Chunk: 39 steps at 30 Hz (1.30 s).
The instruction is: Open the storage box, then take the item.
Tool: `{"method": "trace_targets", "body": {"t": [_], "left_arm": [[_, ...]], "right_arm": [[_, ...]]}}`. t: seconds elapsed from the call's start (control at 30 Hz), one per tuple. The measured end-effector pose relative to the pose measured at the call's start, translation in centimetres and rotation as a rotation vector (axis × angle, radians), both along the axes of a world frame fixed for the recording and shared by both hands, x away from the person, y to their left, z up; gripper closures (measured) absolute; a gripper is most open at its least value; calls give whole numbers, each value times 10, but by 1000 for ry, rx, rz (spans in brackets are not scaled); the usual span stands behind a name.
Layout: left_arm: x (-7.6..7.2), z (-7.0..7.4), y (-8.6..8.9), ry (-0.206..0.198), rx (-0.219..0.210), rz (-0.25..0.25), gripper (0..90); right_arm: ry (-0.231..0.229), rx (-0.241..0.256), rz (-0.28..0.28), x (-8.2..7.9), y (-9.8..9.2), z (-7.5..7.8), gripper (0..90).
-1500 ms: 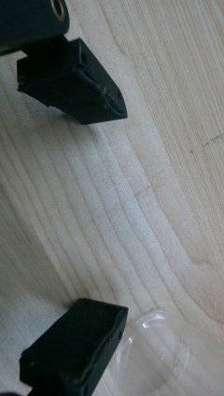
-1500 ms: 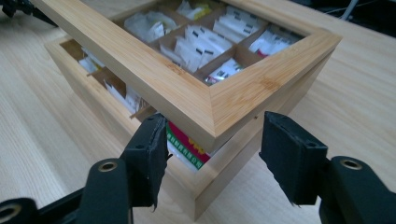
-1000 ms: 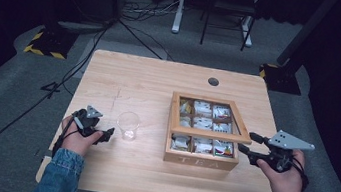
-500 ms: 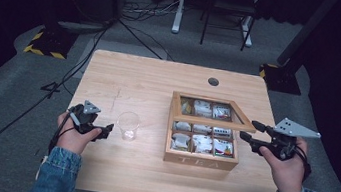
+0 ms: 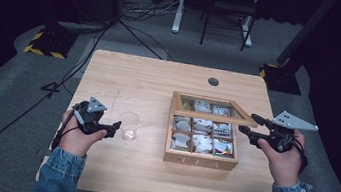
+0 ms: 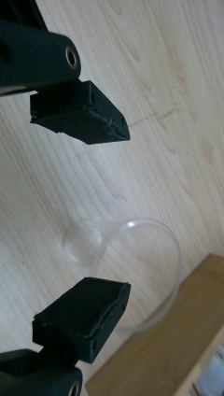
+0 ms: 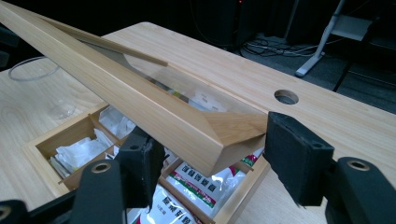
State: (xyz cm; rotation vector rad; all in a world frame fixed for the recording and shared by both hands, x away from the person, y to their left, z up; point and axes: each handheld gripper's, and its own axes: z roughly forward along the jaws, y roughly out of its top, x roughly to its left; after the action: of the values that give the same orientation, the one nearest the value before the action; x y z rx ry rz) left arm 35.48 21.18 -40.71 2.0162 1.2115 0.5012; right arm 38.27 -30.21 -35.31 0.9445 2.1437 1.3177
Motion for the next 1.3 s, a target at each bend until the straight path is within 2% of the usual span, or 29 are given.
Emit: {"method": "trace_targets", "body": {"t": [0.23,0.6,0.97,1.1,1.3], "left_arm": [[-4,11,-14,-26,5,-52,242],[-5,16,-34,-39,-1,-116,246],[-12,19,-73,-54,-6,-225,254],[-12,18,-86,-75,-19,-222,260],[-12,15,-100,-58,-31,-231,261]], "right_arm": [[-11,16,-10,5,0,2,392],[-9,26,-23,9,-1,1,394],[-9,26,-23,9,-2,0,394],[-10,27,-20,9,-2,0,393],[-9,27,-23,10,-2,0,392]]}}
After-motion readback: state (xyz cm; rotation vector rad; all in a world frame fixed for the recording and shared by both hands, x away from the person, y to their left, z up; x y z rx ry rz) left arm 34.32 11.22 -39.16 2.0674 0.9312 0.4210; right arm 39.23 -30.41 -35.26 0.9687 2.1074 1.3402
